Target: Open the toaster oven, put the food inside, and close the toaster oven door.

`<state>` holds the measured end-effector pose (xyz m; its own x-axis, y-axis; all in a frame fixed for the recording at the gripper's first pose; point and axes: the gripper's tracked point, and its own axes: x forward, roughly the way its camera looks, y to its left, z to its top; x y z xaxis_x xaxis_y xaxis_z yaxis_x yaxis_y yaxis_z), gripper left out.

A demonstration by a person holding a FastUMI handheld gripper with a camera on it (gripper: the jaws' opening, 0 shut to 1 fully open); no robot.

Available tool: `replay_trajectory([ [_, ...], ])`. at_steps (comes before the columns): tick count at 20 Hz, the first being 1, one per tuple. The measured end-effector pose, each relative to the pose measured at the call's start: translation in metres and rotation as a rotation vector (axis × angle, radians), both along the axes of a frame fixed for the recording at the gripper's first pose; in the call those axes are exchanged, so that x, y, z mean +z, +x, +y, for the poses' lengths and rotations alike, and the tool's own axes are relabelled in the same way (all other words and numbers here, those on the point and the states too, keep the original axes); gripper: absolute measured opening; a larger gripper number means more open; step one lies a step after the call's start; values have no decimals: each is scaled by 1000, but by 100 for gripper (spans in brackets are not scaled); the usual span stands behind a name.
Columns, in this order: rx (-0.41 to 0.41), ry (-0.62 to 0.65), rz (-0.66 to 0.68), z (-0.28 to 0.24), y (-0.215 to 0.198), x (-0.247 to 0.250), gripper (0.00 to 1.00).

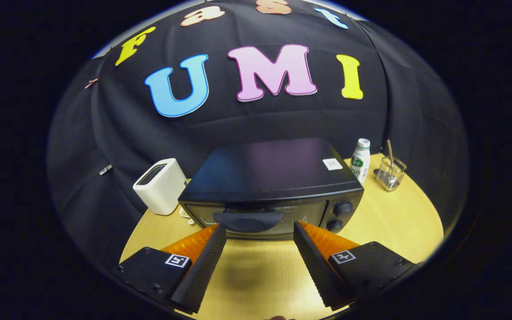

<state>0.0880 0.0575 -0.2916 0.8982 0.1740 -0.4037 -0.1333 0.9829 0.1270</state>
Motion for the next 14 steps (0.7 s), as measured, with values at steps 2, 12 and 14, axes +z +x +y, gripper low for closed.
replay_trajectory([
  [2,-32,-50,-86,-30,-10,24,99],
  [12,-204,-119,-397,-149,-77,134,99],
  [14,-221,-117,-438,-161,-98,143,98],
])
